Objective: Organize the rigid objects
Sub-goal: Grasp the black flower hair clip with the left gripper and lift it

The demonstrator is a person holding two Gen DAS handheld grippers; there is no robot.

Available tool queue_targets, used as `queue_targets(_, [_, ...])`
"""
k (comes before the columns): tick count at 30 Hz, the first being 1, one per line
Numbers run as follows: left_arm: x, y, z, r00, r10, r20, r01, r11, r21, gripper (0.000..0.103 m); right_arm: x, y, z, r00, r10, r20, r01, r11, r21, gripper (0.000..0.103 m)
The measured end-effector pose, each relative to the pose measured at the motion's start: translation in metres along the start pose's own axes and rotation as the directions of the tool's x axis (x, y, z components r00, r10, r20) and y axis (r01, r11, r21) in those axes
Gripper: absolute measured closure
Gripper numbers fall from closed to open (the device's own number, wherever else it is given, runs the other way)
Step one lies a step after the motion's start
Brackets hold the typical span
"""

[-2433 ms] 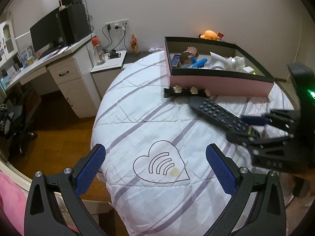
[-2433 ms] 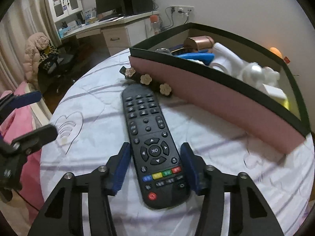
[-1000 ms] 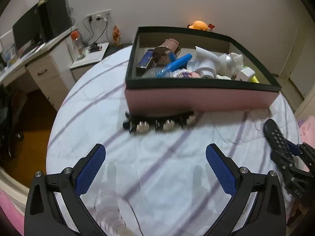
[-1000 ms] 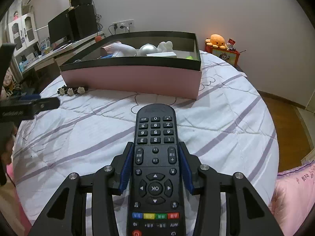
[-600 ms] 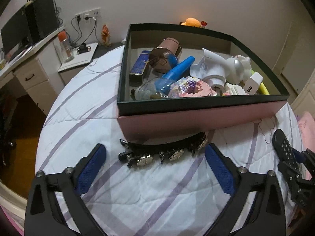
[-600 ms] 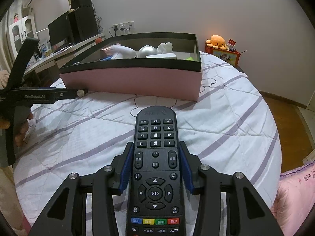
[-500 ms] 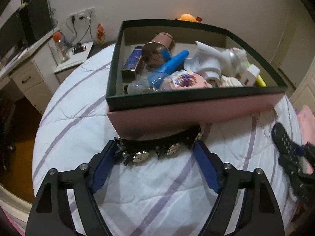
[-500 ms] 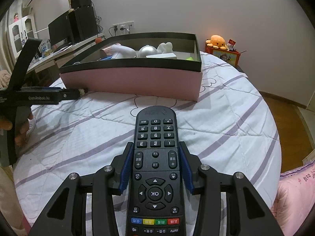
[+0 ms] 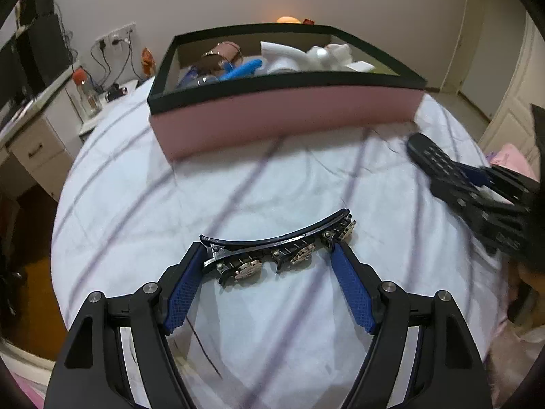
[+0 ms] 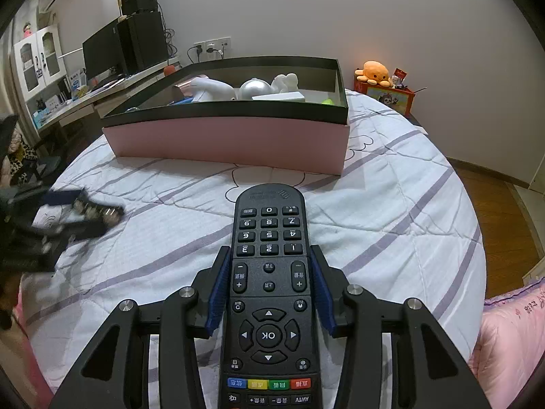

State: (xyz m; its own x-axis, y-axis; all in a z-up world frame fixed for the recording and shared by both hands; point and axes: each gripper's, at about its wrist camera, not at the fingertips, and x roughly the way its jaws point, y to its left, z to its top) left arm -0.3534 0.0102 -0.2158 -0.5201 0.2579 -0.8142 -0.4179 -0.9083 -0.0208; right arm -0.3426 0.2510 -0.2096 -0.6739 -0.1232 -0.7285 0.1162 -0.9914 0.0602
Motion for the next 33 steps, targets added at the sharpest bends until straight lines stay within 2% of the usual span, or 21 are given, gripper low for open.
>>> queue_targets(4, [-0.010,-0.008,-0.013,1.000,0.011,-0.016,-0.011,1.000,0.000,0.026,0.000,0.000,0.000,1.000,0.000,0.000,0.000,1.000,0.000,0.058])
queue_targets(7, [-0.015,-0.013,-0.017,1.000,-0.008,-0.021,0.008,1.000,0.010,0.020,0.000,0.000,0.000,1.000,-0.003,-0.003,0.003,1.000,-0.003,0.058])
queue_targets(11, [-0.021,-0.014,-0.017,0.999,-0.045,0.017,0.044,0.998,0.033,0.011,0.000,0.000,0.000,1.000,-0.004,-0.004,0.004,1.000,0.000,0.058])
queue_targets(13, [-0.019,-0.011,-0.013,0.999,-0.023,0.025,0.022,0.999,0.030,0.011,0.000,0.000,0.000,1.000,-0.004,-0.004,0.004,1.000,0.000,0.058])
queue_targets(19, [0.002,-0.001,-0.006,1.000,0.020,0.005,-0.020,1.000,-0.021,0.011,0.000,0.000,0.000,1.000,-0.002,-0.004,0.002,1.000,0.002,0.058])
queue_targets(22, [-0.002,-0.008,-0.008,0.999,0.034,0.020,-0.034,0.999,-0.004,0.023,0.000,0.000,0.000,1.000,-0.003,-0.005,0.003,1.000,0.001,0.058])
queue_targets(26, [-0.007,-0.006,-0.007,0.998,0.061,0.008,-0.060,0.995,-0.074,0.024,0.000,0.000,0.000,1.000,-0.004,-0.005,0.004,1.000,0.000,0.057])
queue_targets(31, [-0.017,-0.009,-0.011,1.000,-0.007,0.030,0.010,0.995,-0.104,0.024,0.000,-0.001,0.001,1.000,0.003,-0.001,-0.003,1.000,0.011,0.058])
queue_targets(33, [-0.020,-0.011,-0.011,0.999,-0.004,0.037,0.007,0.995,-0.096,0.024,0.000,-0.001,0.001,1.000,0.003,0.001,-0.003,1.000,0.020,0.058])
